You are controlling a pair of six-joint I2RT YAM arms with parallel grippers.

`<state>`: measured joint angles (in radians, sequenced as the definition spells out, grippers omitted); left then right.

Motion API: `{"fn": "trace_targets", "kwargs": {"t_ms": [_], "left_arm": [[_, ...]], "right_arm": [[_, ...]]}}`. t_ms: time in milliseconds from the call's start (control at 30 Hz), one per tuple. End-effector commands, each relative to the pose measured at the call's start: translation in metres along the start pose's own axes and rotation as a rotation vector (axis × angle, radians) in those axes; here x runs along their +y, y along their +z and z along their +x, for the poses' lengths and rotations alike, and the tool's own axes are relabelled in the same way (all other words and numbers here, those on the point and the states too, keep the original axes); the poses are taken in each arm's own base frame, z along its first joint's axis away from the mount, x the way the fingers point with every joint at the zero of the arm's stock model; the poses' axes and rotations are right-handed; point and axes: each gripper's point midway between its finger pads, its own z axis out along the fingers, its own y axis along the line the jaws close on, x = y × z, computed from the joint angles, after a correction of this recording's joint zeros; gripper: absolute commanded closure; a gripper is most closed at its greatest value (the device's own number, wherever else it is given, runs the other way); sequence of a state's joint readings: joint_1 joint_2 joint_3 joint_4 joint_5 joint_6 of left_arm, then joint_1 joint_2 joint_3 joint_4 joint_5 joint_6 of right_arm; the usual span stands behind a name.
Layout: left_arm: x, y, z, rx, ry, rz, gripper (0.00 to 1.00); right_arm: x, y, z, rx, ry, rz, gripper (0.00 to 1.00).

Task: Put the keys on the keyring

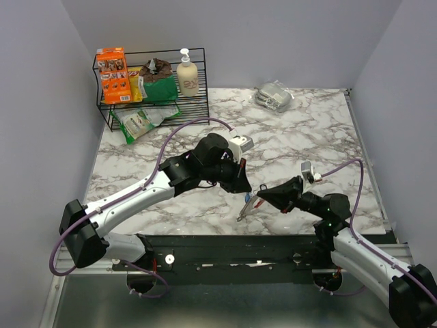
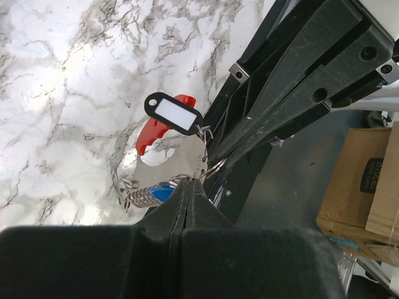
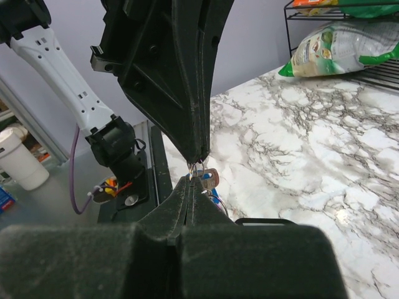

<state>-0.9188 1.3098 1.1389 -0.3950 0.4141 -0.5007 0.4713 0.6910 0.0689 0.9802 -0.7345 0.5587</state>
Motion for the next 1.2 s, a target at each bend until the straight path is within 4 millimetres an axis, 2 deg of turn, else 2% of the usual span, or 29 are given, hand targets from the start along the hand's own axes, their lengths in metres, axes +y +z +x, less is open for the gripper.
{"fn": "trace_targets", "kwargs": {"t_ms": [0, 300, 1167], "left_arm": [[-0.014, -0.014, -0.014, -0.043, 0.028, 0.015, 1.00], [-0.023, -0.015, -0.014, -0.034, 0.022, 0.057, 1.00], [-0.023, 0.001, -0.002, 0.024, -0.025, 0.084, 1.00]], "right_arm": [[0.000, 0.002, -0.007, -0.020, -0.033, 0.001, 1.00], [0.000, 0.003, -0.006, -0.014, -0.030, -0.003, 1.00], [0.000, 0.001, -0.005, -0.021, -0.031, 0.000, 1.00]]}}
